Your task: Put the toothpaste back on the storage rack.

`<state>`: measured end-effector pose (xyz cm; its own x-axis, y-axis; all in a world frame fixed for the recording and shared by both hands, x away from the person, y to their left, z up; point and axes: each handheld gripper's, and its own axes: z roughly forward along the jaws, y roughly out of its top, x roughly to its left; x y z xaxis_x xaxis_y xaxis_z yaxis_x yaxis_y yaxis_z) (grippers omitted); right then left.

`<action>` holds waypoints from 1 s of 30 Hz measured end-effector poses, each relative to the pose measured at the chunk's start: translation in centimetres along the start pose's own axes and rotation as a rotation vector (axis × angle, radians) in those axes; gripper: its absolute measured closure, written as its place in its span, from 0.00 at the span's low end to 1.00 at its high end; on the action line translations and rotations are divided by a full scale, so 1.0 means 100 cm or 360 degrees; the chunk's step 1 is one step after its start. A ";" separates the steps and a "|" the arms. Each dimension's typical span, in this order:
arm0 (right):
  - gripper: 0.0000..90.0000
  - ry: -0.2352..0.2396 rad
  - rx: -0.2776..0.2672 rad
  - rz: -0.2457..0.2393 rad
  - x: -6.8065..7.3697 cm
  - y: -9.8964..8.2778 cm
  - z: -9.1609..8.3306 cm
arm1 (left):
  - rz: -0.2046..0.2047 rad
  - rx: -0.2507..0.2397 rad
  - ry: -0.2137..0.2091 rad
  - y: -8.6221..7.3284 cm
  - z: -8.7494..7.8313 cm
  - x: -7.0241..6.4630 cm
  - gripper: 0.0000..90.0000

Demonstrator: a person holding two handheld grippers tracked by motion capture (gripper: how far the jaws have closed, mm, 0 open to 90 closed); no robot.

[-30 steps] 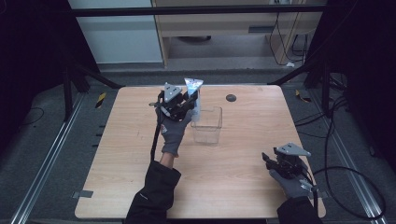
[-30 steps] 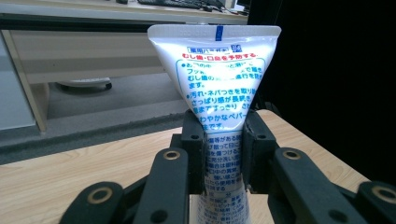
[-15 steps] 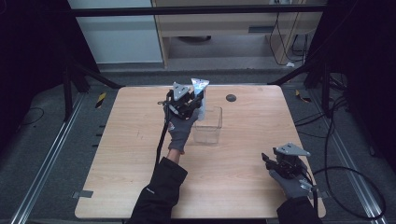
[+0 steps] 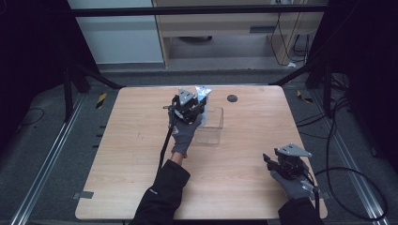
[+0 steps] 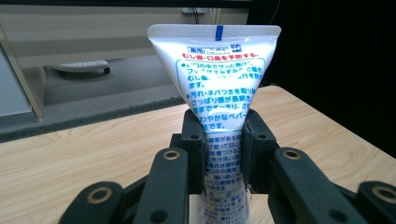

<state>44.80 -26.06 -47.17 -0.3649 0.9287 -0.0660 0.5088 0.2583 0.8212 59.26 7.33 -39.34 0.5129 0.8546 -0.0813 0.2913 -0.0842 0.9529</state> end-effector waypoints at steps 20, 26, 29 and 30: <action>0.53 -0.0003 0.0012 0.0006 0.001 0.000 0.000 | -0.0005 0.0112 -0.0010 -0.036 0.007 -0.004 0.81; 0.53 -0.0004 0.0013 0.0004 0.001 0.000 0.000 | 0.0009 0.0108 0.0005 -0.039 0.005 -0.004 0.80; 0.52 -0.0006 0.0012 0.0006 0.001 0.000 0.000 | 0.0005 0.0133 0.0006 -0.044 0.006 -0.003 0.80; 0.52 -0.0007 0.0011 0.0006 0.001 0.000 0.000 | 0.0007 0.0138 0.0001 -0.046 0.006 -0.003 0.80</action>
<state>44.76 -25.98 -47.16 -0.3599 0.9307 -0.0654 0.5156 0.2568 0.8175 58.24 7.14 -43.90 0.5137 0.8545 -0.0769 0.3577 -0.1318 0.9245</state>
